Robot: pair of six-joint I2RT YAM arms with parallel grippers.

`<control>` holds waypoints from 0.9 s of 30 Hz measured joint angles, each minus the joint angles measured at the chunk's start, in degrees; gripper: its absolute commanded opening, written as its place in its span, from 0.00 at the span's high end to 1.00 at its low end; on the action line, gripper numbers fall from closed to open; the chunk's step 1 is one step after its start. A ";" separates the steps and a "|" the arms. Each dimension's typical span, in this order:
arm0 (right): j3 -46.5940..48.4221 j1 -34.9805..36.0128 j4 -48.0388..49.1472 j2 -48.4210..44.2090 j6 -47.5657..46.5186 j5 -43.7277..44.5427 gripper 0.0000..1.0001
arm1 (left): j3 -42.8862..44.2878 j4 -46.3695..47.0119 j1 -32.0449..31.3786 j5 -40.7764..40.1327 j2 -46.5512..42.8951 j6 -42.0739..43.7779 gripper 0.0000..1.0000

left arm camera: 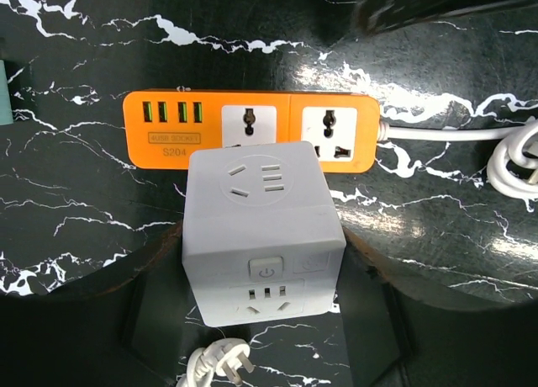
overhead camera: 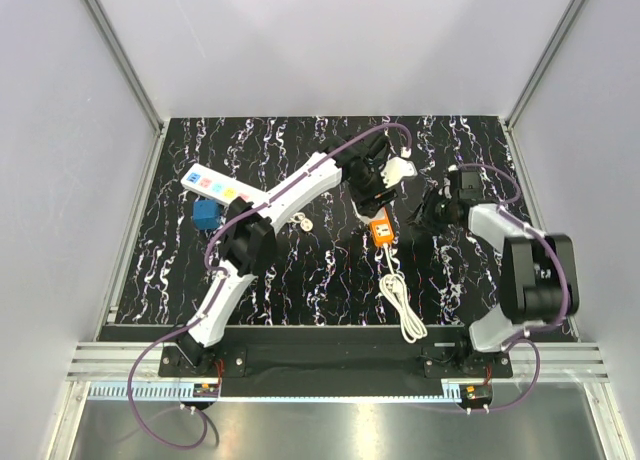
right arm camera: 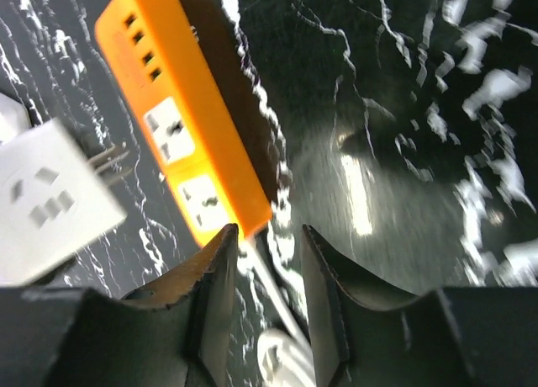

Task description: Insert the plug

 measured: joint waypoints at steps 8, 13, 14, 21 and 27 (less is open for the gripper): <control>6.78 0.33 8.63 18.58 2.21 -7.72 0.71 | -0.04 0.66 0.44 0.17 0.87 -0.02 1.00; 9.46 3.82 12.17 21.68 3.10 -9.14 0.72 | -2.05 1.22 1.33 0.22 0.85 -0.24 1.00; 9.46 4.96 12.87 22.01 3.26 -9.29 0.72 | -2.56 0.96 1.46 0.28 0.85 -0.37 1.00; 9.46 11.13 17.97 23.96 5.35 -10.60 0.75 | -4.87 -0.66 2.40 -1.40 -0.85 -2.73 1.00; 9.14 12.50 18.64 24.00 6.43 -10.51 0.75 | -8.68 -1.55 4.61 -0.81 -3.82 -7.52 1.00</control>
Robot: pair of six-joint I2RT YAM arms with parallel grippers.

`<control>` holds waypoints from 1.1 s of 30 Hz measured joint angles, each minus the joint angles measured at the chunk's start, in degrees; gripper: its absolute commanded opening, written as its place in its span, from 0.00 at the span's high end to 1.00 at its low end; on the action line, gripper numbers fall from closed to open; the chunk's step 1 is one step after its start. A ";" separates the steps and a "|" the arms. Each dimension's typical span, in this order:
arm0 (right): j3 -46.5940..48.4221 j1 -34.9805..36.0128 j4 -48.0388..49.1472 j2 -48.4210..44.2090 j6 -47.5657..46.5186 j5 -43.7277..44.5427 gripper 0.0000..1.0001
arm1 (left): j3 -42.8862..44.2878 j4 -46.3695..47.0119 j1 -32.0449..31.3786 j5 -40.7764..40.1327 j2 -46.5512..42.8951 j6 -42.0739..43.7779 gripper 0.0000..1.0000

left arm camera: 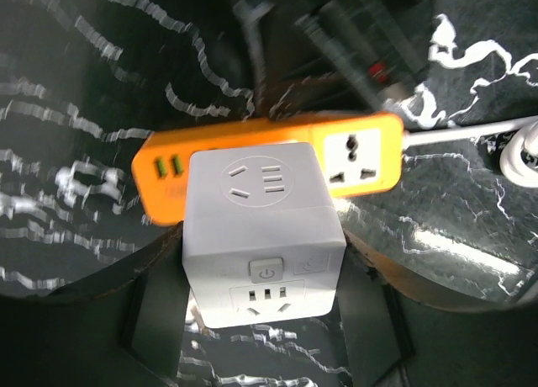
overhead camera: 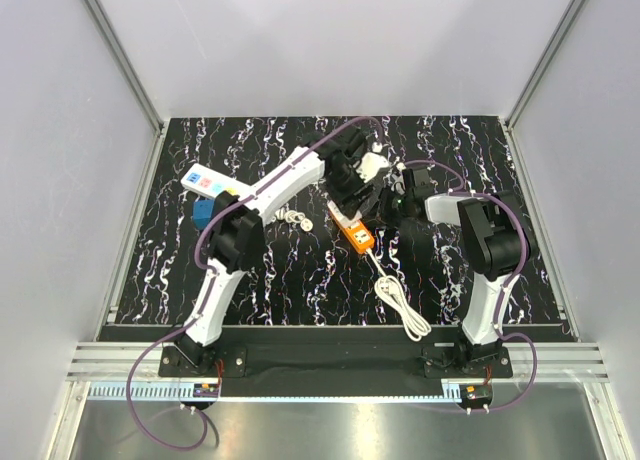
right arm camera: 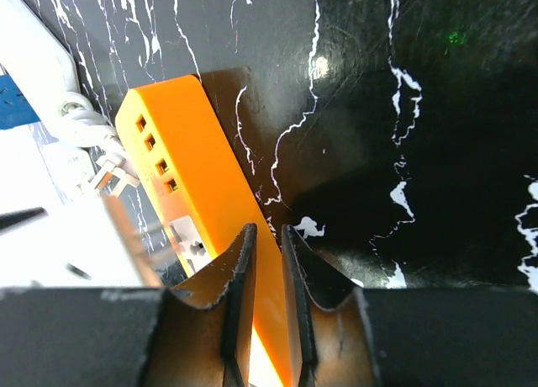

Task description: Insert the plug

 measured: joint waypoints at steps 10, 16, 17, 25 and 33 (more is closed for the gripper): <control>-0.28 0.87 0.79 0.09 1.29 0.02 0.76 | 1.66 -2.78 1.46 0.87 -1.73 -6.10 1.00; -0.92 2.54 1.88 0.09 1.92 -0.02 0.77 | 1.57 -4.57 0.20 0.57 -1.73 -8.52 1.00; -1.05 2.75 2.12 0.09 2.01 -0.02 0.77 | 1.57 -4.72 0.09 0.55 -1.73 -8.72 1.00; -2.08 2.97 3.52 -0.26 2.89 0.00 0.76 | 0.96 -6.47 -0.42 -0.96 -1.97 -11.32 1.00; -3.39 2.97 3.43 -1.44 3.02 0.17 0.74 | -0.31 -8.22 -0.37 -2.86 -2.67 -12.26 1.00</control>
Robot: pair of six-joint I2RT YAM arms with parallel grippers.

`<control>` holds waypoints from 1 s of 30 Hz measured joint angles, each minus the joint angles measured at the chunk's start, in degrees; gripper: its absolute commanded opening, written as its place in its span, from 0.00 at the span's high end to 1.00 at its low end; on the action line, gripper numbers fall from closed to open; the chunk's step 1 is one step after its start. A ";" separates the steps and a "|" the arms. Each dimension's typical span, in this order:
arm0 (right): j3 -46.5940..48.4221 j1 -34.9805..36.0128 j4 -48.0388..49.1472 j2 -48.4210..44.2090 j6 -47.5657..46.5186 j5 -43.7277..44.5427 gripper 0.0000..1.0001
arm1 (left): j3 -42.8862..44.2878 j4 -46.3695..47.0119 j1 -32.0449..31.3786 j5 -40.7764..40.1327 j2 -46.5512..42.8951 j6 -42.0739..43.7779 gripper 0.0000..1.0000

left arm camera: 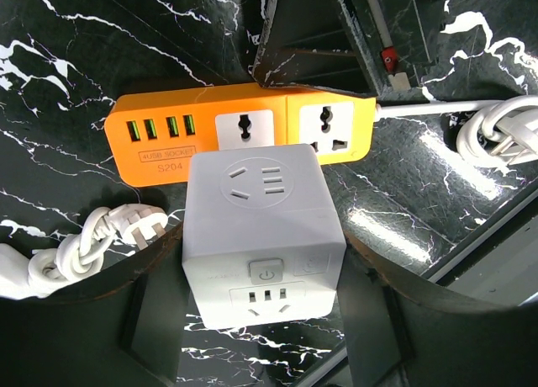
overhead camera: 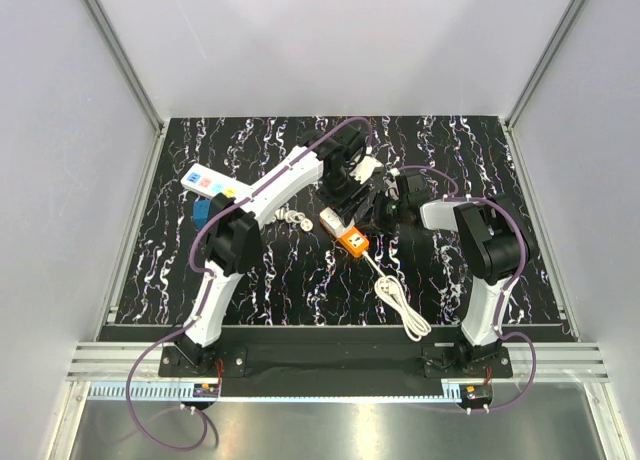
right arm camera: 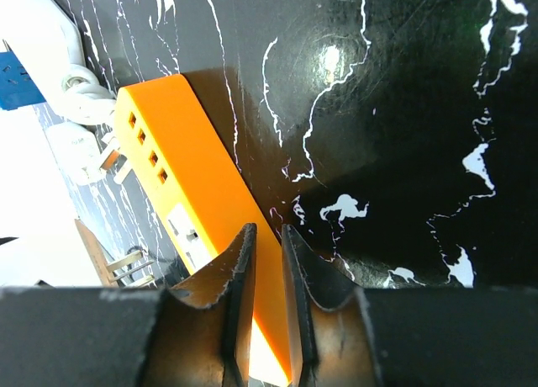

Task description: Insert the plug

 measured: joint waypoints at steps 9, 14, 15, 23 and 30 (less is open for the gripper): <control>-0.22 0.00 0.09 -0.20 0.00 0.13 0.74 | -0.02 -0.09 0.00 0.11 0.02 -0.39 1.00; -0.28 0.00 0.04 -0.31 0.00 0.17 0.74 | 0.00 -0.07 0.00 0.20 0.13 -0.76 1.00; -0.31 0.00 -0.02 -0.33 0.00 0.20 0.73 | -0.02 -0.07 0.02 0.20 0.20 -0.83 1.00; -0.52 0.00 -0.39 -0.70 -0.09 0.39 0.74 | -0.22 0.13 0.44 0.26 0.98 -0.96 1.00; -0.52 0.00 -0.55 -0.74 -0.31 0.39 0.74 | -0.57 0.85 0.79 0.74 1.22 -0.96 1.00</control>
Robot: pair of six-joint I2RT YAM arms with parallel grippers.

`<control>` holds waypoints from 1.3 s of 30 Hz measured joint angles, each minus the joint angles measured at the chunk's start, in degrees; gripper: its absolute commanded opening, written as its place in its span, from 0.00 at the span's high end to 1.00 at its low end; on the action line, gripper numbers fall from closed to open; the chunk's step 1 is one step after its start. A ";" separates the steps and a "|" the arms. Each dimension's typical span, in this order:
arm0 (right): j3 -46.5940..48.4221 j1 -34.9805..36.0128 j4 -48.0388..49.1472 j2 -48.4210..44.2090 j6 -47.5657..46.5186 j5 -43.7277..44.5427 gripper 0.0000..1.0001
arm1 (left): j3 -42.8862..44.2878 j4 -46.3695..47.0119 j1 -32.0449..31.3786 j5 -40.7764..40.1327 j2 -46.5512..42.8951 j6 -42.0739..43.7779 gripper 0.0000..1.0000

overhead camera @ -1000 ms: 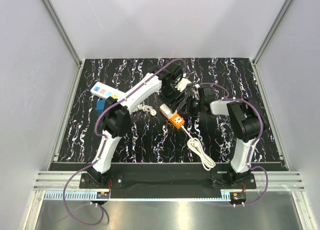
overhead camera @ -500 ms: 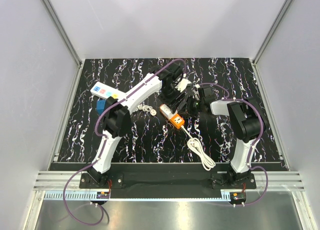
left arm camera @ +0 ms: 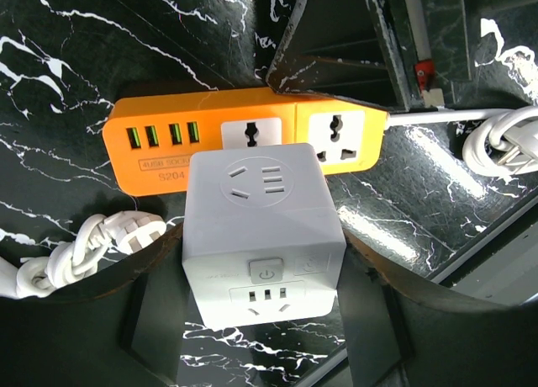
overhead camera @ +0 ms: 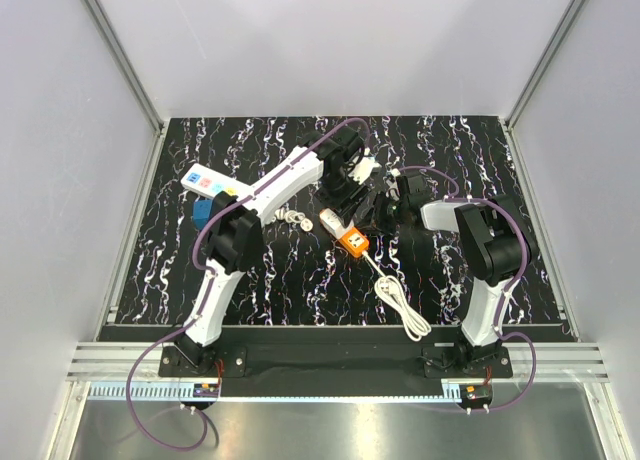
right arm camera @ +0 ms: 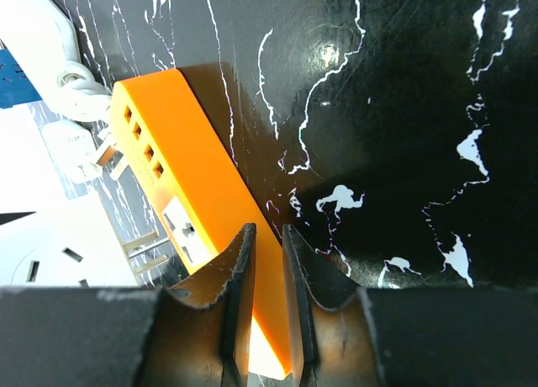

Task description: Insert the plug

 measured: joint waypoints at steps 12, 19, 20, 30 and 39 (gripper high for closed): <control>0.00 0.00 -0.07 0.00 -0.15 0.00 0.74 | -0.39 1.05 0.11 1.86 0.85 -0.33 1.00; 0.00 0.00 -0.13 -0.02 -0.22 0.02 0.75 | -1.01 1.66 0.17 1.97 0.79 -0.59 1.00; 0.00 0.00 -0.15 -0.02 -0.24 0.02 0.75 | -1.20 1.88 0.20 1.95 0.72 -0.72 1.00; -0.81 0.02 -1.22 -1.64 -0.35 2.14 0.75 | -3.56 3.87 0.07 1.33 -0.59 -1.55 1.00; -1.03 0.02 -1.55 -3.74 -0.35 2.99 0.75 | -4.28 5.18 -1.03 -0.50 -1.16 -0.48 1.00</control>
